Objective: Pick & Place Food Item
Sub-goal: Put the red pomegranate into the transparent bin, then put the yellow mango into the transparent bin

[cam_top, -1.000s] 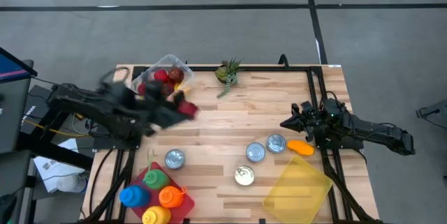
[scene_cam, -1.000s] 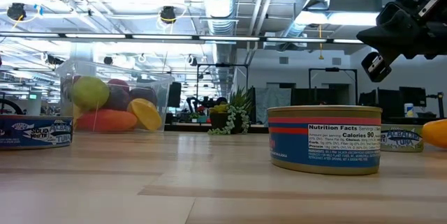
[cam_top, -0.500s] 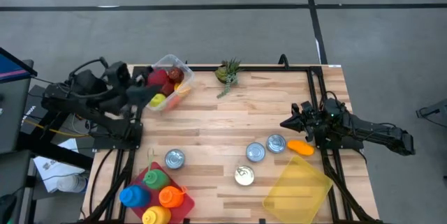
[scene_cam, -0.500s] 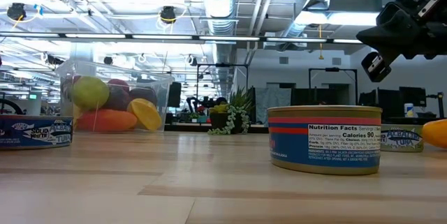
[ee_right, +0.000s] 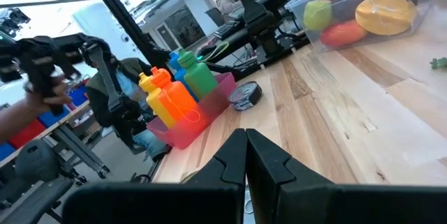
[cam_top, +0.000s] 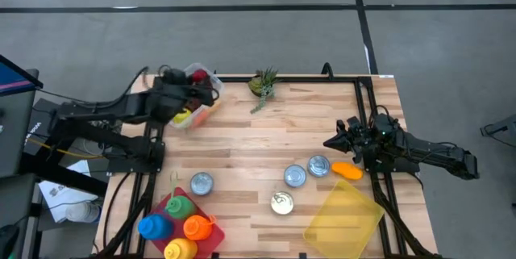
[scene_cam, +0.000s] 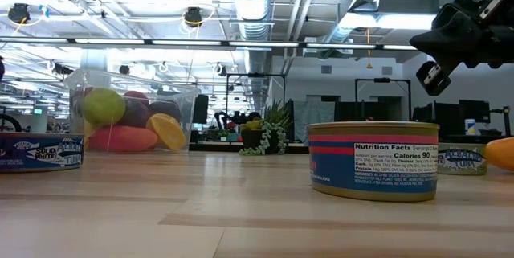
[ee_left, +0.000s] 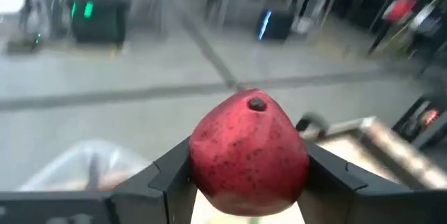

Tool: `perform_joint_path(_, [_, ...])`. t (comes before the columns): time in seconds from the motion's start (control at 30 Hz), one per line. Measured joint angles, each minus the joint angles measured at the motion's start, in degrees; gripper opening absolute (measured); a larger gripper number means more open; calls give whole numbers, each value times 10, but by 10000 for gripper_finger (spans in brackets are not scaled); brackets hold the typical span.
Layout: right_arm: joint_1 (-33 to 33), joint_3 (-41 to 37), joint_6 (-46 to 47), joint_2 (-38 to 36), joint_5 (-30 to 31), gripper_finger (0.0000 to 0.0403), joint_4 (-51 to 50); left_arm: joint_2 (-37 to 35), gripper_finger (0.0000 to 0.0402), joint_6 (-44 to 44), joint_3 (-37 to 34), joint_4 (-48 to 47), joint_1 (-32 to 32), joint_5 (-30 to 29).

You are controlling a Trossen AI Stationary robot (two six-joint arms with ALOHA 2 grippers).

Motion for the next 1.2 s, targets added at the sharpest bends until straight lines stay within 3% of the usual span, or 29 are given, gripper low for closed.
perform_joint_path(0.17, [0,0,0,0,2,0,0,34,189,-121,0,-110,75,145])
perform_joint_path(0.33, [0,0,0,0,1,0,0,79,191,-142,0,-151,142,253])
perform_joint_path(0.63, [0,0,15,0,2,0,3,152,197,-138,0,-158,220,291])
perform_joint_path(0.83, [0,0,15,0,3,0,4,184,221,-127,0,-152,251,333])
perform_joint_path(1.0, [0,0,14,0,3,0,4,208,243,-75,0,-145,273,333])
perform_joint_path(1.2, [0,0,30,0,3,0,7,196,272,-63,0,-111,285,368])
